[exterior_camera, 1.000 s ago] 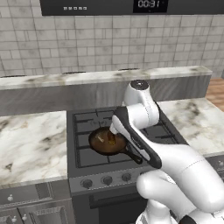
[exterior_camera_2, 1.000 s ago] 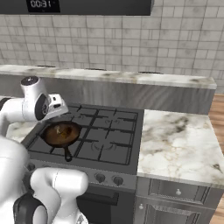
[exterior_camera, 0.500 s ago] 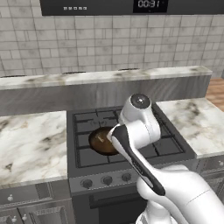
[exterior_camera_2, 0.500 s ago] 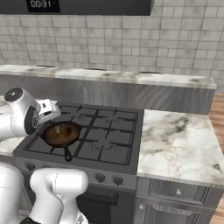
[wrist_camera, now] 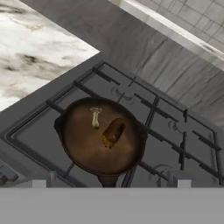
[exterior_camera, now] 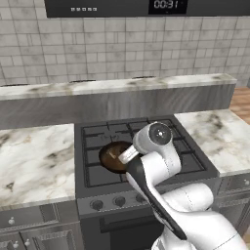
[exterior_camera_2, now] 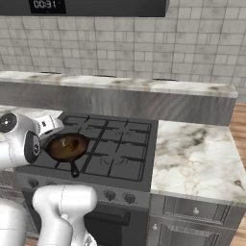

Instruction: Put the sweet potato and mushroom in the pan. Then turn on the front left burner and set the heat to medium.

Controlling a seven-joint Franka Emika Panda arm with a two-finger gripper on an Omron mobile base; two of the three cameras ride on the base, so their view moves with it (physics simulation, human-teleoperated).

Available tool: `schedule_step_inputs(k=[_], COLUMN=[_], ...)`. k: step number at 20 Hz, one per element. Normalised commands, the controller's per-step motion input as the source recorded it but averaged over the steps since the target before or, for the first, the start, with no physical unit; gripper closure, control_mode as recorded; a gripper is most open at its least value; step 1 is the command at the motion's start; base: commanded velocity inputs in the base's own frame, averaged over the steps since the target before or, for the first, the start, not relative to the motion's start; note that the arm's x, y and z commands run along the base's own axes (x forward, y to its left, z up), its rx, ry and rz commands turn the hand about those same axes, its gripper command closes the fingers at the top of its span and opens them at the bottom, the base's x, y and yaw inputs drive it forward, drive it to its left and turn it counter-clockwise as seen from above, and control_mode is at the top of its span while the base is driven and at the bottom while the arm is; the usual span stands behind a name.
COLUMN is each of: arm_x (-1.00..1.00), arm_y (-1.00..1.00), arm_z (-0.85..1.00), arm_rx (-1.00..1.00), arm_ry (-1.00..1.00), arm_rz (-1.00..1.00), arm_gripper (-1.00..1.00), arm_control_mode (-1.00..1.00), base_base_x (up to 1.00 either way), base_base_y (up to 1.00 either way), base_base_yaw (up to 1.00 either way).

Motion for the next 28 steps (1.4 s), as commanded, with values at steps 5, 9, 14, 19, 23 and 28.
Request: schedule_step_inputs(k=[5, 9, 14, 19, 23, 28], arm_x=[-0.17, -0.15, 0.00, 0.00, 0.00, 0.00], arm_y=[0.06, 0.11, 0.13, 0.40, 0.48, 0.63], arm_z=[0.00, 0.00, -0.02, -0.13, -0.26, -0.19], arm_rx=[0.00, 0.05, 0.17, 0.20, 0.23, 0.10], arm_ry=[-0.16, -0.15, -0.06, -0.04, -0.16, -0.14], arm_rz=[0.00, 0.05, 0.11, 0.10, 0.10, 0.01], arm_gripper=[-1.00, -1.00, -1.00, -1.00, -1.00, -1.00], arm_control_mode=[-1.00, -1.00, -1.00, -1.00, -1.00, -1.00], base_base_x=[0.00, 0.00, 0.00, 0.00, 0.00, 0.00], base_base_y=[0.00, 0.00, 0.00, 0.00, 0.00, 0.00], base_base_yaw=[0.00, 0.00, 0.00, 0.00, 0.00, 0.00])
